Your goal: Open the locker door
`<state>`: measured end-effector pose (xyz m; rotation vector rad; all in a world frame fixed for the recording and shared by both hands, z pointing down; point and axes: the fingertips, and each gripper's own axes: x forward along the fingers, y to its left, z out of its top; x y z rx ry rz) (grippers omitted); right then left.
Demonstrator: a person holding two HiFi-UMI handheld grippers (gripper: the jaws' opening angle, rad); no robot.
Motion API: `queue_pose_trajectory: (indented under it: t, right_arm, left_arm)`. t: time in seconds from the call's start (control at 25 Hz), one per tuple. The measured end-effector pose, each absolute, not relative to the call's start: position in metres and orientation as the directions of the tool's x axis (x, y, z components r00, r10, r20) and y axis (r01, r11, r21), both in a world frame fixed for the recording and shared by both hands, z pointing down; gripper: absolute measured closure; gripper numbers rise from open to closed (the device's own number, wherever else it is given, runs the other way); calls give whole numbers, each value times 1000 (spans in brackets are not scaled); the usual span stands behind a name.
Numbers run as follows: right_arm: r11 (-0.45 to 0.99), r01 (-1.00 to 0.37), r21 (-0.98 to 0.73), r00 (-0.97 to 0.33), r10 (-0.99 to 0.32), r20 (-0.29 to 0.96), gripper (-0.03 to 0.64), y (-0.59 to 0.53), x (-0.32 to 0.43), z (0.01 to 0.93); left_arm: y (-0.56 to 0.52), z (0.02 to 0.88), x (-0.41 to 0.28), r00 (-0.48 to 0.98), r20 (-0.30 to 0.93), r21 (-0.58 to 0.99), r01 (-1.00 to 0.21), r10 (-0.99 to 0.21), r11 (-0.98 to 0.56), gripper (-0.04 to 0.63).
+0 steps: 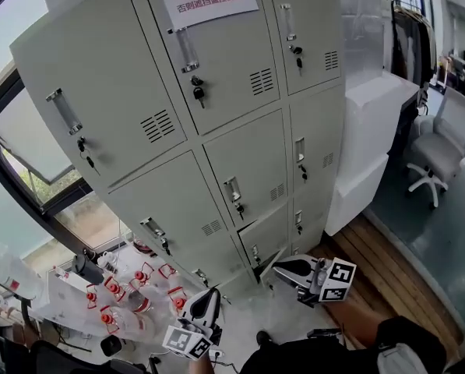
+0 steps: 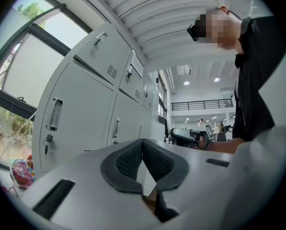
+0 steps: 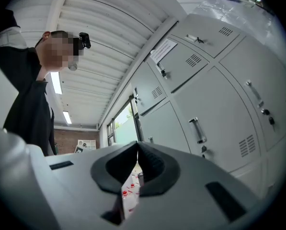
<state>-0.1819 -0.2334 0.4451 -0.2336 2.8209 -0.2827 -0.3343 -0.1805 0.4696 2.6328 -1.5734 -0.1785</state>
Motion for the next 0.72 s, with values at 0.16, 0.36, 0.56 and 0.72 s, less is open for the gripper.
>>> queue_pose_trajectory:
  t: [0.16,0.36,0.56,0.72]
  right_arm:
    - [988,-94,-121,-940,-128,-316,604,-262,-207,394]
    - [996,-88,15,-918,-75,-389,604,-296,-222,300]
    - [966,-131,225,-948,-56,-313,604,-317,-244,230]
    - [942,-188,278,-953,-107,-283,604,-339,-247,182]
  left_arm:
    - [-212,451,-364,487,-84,96,-864,-869,-493,580]
    - [-247,423,-388,541,-88,68,-834,-836,-547,580]
    - [-277,384,-408,577,-95,12,-814,-811,-580,580]
    - [-294,344,-413,605,-98,-63,-796,-790,-602,580]
